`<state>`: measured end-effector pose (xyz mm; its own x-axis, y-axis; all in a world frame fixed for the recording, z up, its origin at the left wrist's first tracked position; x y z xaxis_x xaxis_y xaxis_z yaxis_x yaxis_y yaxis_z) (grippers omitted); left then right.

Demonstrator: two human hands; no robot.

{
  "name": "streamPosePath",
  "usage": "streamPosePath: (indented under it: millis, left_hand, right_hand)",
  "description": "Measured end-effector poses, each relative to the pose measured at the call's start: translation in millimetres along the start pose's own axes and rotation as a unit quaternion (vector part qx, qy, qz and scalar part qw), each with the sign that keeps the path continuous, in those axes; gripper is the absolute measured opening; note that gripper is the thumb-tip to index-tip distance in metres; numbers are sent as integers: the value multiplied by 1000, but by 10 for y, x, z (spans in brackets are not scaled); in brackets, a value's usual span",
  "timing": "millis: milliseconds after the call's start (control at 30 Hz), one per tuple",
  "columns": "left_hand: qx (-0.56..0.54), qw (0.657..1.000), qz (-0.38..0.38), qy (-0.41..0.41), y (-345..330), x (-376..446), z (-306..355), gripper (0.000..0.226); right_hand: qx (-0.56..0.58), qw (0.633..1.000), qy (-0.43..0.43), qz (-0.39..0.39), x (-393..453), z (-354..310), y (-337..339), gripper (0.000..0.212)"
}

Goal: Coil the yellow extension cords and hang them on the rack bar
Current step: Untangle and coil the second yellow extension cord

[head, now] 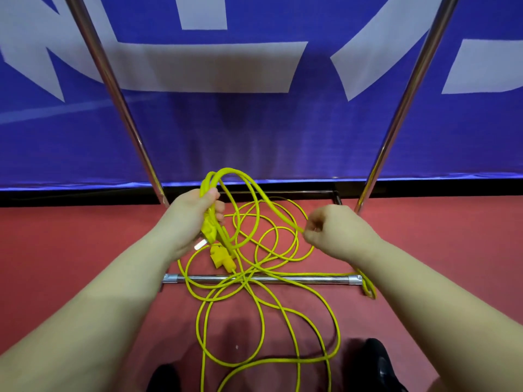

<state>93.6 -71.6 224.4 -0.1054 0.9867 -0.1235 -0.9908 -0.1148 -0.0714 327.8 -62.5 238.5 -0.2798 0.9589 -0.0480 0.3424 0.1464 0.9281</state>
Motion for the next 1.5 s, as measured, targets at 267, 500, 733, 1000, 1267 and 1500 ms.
streamPosePath:
  millis: [267,500,733,1000,1267,1500]
  left_hand:
    - [177,976,-117,-43,-528,-200,15,16]
    - [229,965,-116,-46,-661,-191,-13,16]
    - [63,997,21,43,-290,24,-110,30]
    - [52,993,10,103,-235,21,-168,28]
    - [150,969,-122,153,-431,-118,-277,21]
    - [62,975,-154,148,-725,-286,-189,19]
  right_hand:
    - [225,967,79,-87,-122,-453,80,29]
    - [480,869,5,-122,-100,-408,165,24]
    - [312,935,23,-168,-109,-189,68,16]
    - [420,902,36,97,-62,-23,509,10]
    - [298,945,87,100,-126,-110,681,5]
    - [180,978,105,5,-7,-243,327,8]
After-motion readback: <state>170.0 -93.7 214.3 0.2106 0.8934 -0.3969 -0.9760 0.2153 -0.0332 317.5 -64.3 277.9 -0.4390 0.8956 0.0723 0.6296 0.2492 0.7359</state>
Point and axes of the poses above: each hand's wrist, its own x-axis towards the middle knuckle, its own y-axis out of the back of the hand, z = x × y, the point moved 6 cm from there along x, towards the middle knuckle, and after that the axes turned 1 degree about -x, right-handed, at the moved point
